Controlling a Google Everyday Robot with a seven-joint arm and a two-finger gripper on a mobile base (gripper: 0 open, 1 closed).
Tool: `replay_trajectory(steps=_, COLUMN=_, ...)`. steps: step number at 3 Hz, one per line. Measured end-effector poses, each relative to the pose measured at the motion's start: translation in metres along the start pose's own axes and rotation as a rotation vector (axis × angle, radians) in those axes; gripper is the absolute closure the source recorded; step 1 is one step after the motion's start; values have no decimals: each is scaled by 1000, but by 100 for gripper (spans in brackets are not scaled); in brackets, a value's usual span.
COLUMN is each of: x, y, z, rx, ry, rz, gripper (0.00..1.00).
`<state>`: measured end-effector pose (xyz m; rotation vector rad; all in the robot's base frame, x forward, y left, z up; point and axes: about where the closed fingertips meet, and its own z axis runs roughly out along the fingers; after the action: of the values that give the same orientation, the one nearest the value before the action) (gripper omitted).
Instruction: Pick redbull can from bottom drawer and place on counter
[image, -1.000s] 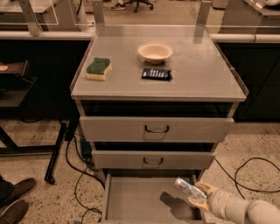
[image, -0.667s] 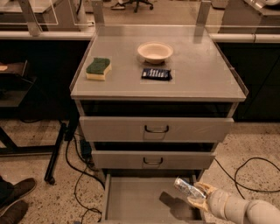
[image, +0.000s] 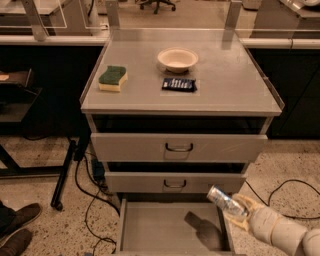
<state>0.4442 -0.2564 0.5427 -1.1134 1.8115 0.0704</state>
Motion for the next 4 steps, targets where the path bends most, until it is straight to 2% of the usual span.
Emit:
replay_trajectory(steps=1, x=-36, y=-28, z=-33, rx=75, ry=-40, rz=-50, gripper=100)
replay_trajectory(steps=2, x=-36, y=-28, z=-33, rx=76, ry=-41, rz=-51, gripper=100)
replay_trajectory(steps=4, x=-81, y=-83, z=-61, rx=163, ry=-96, rz=-99, gripper=100)
